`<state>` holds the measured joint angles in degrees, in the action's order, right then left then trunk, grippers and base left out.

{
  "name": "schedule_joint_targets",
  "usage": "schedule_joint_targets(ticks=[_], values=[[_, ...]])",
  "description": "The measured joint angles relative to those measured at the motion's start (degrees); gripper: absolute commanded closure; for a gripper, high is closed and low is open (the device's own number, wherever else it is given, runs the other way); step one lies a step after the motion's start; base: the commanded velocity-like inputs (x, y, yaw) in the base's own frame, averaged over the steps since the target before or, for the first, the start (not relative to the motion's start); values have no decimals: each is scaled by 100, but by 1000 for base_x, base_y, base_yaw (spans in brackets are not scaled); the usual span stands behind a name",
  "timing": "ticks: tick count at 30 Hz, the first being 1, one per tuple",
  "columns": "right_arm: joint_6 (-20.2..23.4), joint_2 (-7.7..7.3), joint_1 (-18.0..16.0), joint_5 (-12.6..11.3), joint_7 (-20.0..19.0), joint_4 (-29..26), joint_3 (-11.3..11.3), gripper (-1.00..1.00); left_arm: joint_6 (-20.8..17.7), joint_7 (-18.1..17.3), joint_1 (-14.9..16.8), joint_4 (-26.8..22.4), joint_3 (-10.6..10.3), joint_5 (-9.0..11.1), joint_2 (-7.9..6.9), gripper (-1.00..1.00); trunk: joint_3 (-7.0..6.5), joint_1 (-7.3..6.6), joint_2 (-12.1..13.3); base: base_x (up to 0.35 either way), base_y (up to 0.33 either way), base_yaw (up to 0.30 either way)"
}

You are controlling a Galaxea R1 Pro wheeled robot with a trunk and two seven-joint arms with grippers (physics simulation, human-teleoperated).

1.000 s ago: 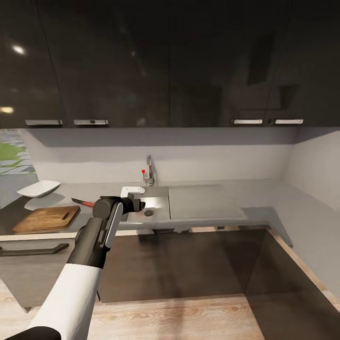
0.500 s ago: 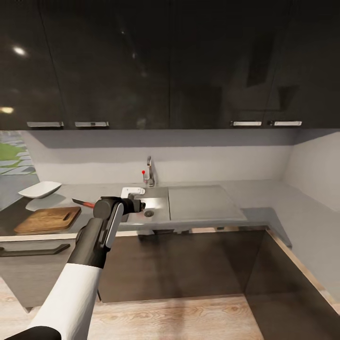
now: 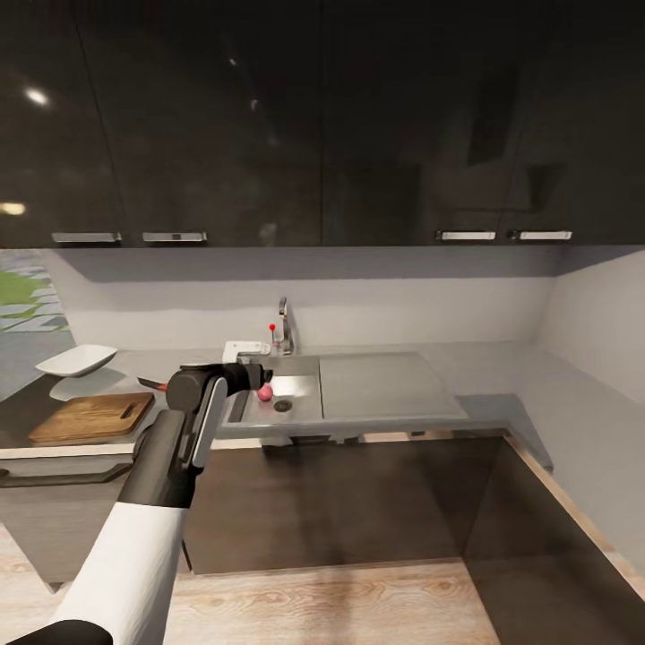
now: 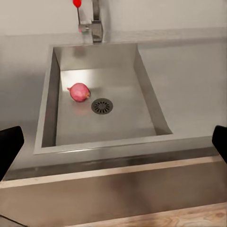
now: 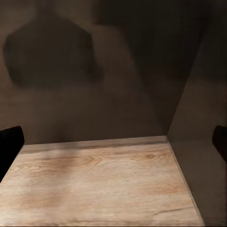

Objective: In the kitchen, take the Vidalia onion out of the sink, dice it on the chopping board with the paring knife, put the diced onion into the bowl on the countertop, then place both the paring knife and the chopping board into the sink.

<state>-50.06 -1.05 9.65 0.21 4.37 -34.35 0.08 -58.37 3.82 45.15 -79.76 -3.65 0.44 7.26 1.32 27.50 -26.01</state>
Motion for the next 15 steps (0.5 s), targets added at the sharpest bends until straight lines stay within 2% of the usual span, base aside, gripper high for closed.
schedule_joint_targets(ticks=[5,15], values=[[-1,9,0,-1,1,296,-6,-100,6,-1,4,28,-13,0,2,-100,0,-2,-1,174,0,0],[9,29,0,-9,4,669,3,-100,22,0,5,103,-32,-6,10,-100,0,-3,-1,306,0,0]])
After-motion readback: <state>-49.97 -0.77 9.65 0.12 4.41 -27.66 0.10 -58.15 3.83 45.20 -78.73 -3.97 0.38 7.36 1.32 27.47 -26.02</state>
